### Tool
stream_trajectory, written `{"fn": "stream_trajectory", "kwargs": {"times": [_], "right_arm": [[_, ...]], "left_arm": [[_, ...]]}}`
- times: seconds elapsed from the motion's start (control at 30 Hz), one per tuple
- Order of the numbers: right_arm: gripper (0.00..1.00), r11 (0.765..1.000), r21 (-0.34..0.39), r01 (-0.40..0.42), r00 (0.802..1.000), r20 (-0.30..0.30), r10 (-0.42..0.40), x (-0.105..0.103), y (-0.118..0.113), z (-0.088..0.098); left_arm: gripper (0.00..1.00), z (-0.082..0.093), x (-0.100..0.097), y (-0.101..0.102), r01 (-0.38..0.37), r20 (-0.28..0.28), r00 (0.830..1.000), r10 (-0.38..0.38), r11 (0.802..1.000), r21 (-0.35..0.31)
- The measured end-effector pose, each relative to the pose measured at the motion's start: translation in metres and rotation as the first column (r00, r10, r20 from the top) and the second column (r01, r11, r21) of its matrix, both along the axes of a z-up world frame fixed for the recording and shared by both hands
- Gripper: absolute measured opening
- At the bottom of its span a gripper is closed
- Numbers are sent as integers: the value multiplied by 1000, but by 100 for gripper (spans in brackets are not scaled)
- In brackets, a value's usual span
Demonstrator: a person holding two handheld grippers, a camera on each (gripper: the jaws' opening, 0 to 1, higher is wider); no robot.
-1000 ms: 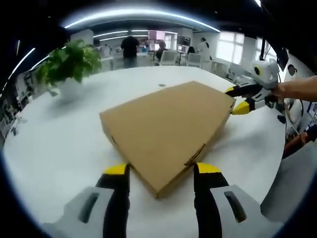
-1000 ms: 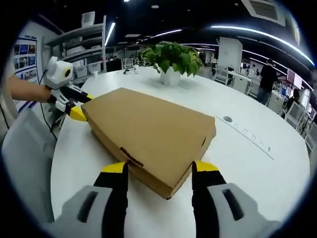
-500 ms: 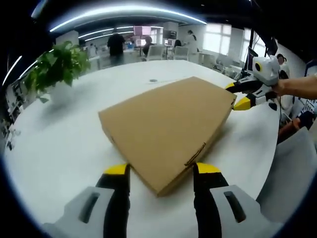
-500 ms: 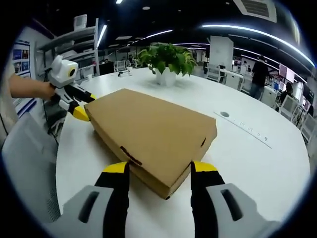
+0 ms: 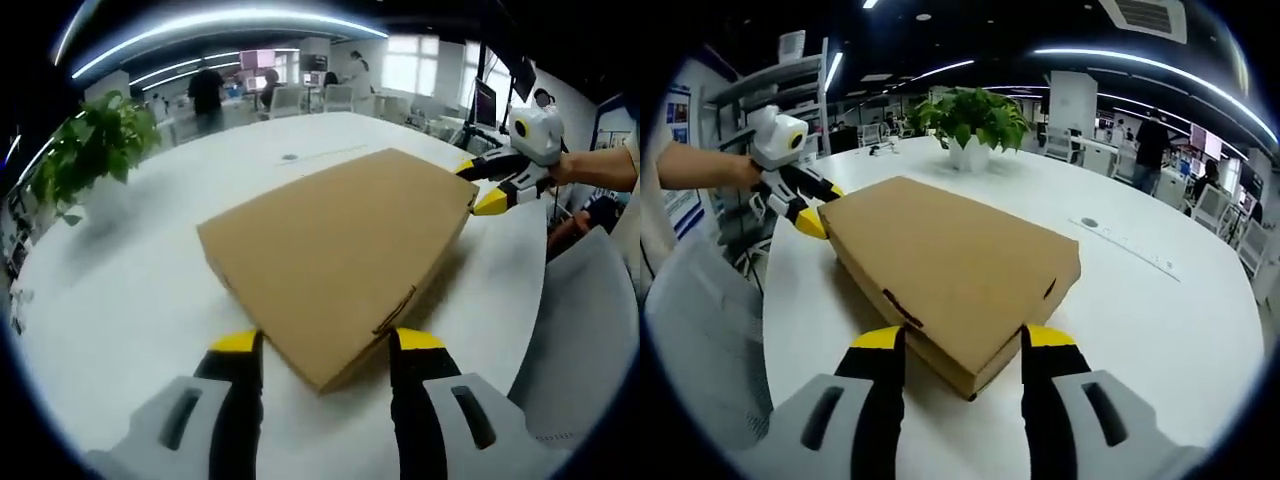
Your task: Operate the shoe box by opening the lid, removing the specified soft item, and placing it in the target area until the item is outside and the box remains undamaged.
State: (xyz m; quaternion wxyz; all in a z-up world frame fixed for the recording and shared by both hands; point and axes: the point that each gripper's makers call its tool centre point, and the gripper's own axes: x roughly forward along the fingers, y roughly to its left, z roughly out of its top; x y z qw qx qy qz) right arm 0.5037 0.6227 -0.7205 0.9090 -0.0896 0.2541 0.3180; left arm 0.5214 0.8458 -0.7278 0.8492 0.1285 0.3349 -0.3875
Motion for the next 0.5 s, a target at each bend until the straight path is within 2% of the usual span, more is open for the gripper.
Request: {"fn": "stream_trajectory", "kwargs": {"times": [0.5], "right_arm": [[39,999,11,44,999,3,-44,-34,15,1]], "left_arm": [[48,-1,-11,15,68,-19,998,-68,998,13]]}}
